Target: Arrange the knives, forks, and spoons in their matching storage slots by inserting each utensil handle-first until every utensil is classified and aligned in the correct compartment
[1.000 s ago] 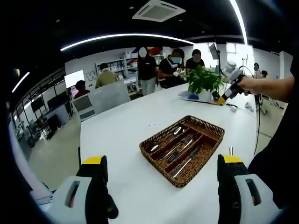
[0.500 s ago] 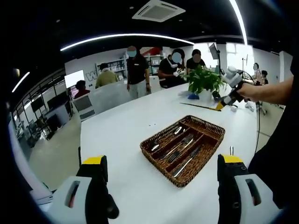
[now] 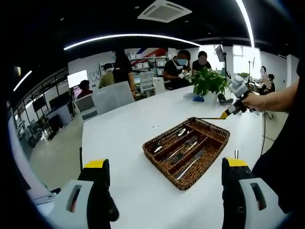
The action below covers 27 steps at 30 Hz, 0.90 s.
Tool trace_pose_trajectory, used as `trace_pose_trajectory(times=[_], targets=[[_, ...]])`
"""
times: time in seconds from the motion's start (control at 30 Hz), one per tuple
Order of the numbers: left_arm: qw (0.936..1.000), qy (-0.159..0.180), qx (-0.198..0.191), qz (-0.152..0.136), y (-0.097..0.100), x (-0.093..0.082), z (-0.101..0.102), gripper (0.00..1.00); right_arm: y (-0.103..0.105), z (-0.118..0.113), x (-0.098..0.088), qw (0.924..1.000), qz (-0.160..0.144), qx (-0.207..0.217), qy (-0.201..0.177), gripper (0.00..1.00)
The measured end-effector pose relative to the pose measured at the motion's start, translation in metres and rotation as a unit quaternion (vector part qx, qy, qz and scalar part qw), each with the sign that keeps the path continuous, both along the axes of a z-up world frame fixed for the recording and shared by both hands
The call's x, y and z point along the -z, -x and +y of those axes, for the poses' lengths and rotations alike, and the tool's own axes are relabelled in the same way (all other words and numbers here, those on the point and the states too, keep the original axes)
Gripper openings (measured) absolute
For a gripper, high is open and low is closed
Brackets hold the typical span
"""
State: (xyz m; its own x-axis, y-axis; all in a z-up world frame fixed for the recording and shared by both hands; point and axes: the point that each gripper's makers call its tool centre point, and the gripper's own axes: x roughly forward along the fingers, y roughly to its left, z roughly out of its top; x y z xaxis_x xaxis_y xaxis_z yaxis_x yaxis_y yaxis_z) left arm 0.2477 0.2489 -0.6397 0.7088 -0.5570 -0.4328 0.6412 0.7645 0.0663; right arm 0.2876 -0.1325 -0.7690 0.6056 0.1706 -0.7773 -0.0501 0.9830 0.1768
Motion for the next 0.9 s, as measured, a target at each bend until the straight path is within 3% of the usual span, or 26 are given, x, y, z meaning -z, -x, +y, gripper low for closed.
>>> trace_pose_trajectory(times=[0.1,0.37,0.63,0.9], targets=[[1.0000,0.002,-0.003,0.000,0.001,-0.002,0.003,0.99,0.005,0.001,0.016,0.9999,0.015,0.001,0.003,0.04],[1.0000,-0.001,-0.005,0.001,0.003,-0.002,0.007,0.99,0.015,0.007,0.036,0.9995,0.031,0.008,-0.001,0.03],[1.0000,-0.001,-0.007,0.001,0.004,-0.002,0.006,0.99,0.025,0.011,0.036,0.9992,0.029,0.021,-0.017,0.03],[1.0000,-0.001,-0.005,0.002,0.001,-0.001,0.006,0.99,0.026,0.012,0.058,0.9981,0.054,0.022,-0.019,0.03]])
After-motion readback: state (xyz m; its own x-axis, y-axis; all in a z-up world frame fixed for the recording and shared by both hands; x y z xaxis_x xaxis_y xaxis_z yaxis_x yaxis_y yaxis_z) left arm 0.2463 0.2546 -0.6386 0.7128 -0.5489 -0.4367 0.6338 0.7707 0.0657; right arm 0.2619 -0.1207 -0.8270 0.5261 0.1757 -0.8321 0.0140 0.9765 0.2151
